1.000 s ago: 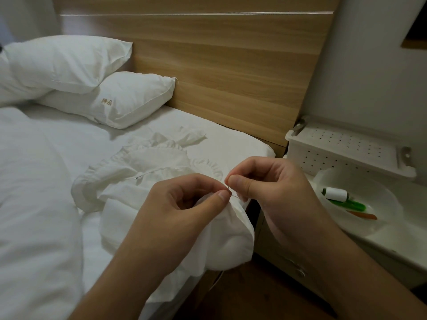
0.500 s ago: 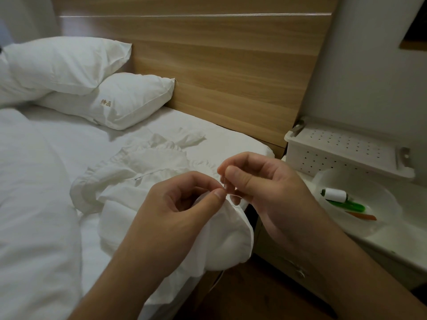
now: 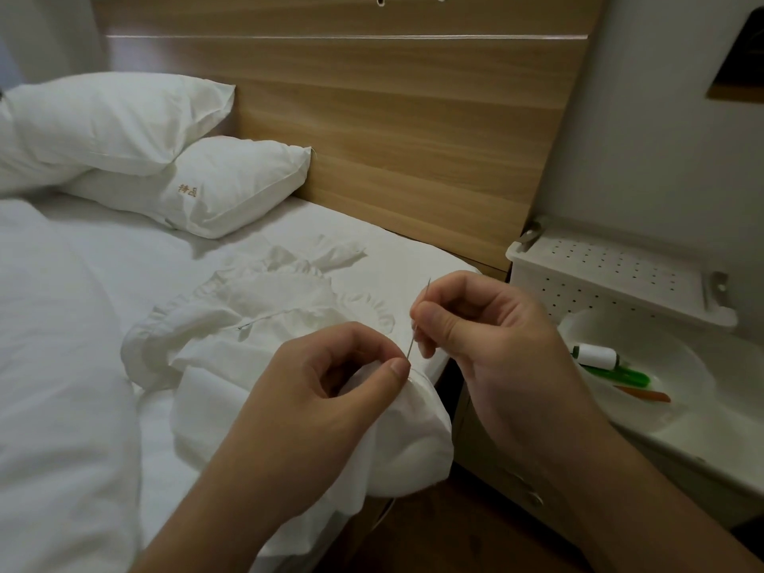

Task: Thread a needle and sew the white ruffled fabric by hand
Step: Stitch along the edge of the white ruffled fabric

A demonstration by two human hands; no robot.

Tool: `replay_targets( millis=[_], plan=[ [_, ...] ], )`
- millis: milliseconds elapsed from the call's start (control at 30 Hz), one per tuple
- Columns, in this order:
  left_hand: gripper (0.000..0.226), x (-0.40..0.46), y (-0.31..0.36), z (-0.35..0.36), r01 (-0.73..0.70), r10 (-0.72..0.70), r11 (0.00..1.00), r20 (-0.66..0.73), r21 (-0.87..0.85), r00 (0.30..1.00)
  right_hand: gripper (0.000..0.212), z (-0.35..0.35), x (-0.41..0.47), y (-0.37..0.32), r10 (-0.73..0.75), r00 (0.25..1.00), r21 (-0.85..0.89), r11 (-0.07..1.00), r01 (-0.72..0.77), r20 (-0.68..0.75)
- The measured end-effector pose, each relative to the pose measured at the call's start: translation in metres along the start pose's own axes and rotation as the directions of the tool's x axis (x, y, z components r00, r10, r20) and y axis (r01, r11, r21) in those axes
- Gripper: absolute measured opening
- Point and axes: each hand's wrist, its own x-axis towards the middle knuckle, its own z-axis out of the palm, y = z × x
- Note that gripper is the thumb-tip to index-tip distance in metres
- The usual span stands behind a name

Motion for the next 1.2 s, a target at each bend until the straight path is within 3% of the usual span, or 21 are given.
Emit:
replay_targets(
  millis=[100, 233, 1200],
  plan=[
    [0.012, -0.0004, 0.0009, 0.0004, 0.005, -0.005, 1.0, 0.002, 0.0, 1.0, 0.023, -0.002, 0.0012, -0.0032, 0.008, 0.999, 0.032, 0.999, -0.007, -0.036],
    [0.011, 0.0, 0.0007, -0.0001, 0.007, -0.007, 1.0, 0.01, 0.016, 1.0, 0.011, -0.0026, 0.004, -0.0046, 0.002, 0.999, 0.028, 1.0, -0.001, -0.046],
    [0.011, -0.0008, 0.0022, -0.0049, 0.063, -0.059, 0.994, 0.057, -0.084, 0.997, 0.013, 0.0033, 0.0061, -0.0102, 0.001, 1.0, 0.116, 0.993, 0.001, -0.017]
  ],
)
